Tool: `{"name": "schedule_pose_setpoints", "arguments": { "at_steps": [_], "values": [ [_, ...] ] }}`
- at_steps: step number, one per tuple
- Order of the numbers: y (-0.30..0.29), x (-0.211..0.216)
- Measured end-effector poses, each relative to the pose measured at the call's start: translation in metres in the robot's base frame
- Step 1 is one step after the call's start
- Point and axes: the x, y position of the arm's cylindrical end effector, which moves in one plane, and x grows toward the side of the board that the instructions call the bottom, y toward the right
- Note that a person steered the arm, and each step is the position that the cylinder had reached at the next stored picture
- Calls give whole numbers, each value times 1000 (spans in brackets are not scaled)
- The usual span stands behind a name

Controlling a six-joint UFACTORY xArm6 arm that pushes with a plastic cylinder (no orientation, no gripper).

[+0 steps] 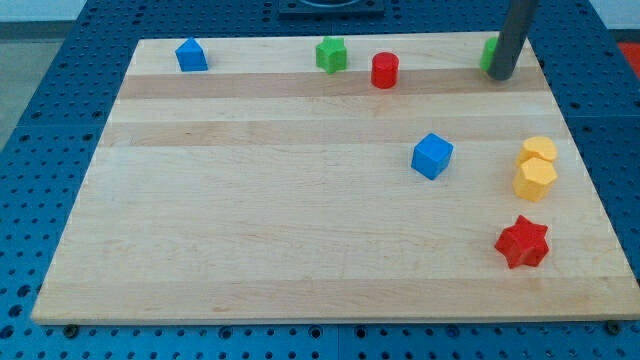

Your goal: Point your arm at the yellow heart

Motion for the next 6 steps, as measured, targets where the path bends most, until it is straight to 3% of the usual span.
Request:
{"name": "schedule_pose_setpoints", "arguments": {
  "at_steps": [3,6],
  "values": [
    [58,65],
    [63,151]
  ]
}}
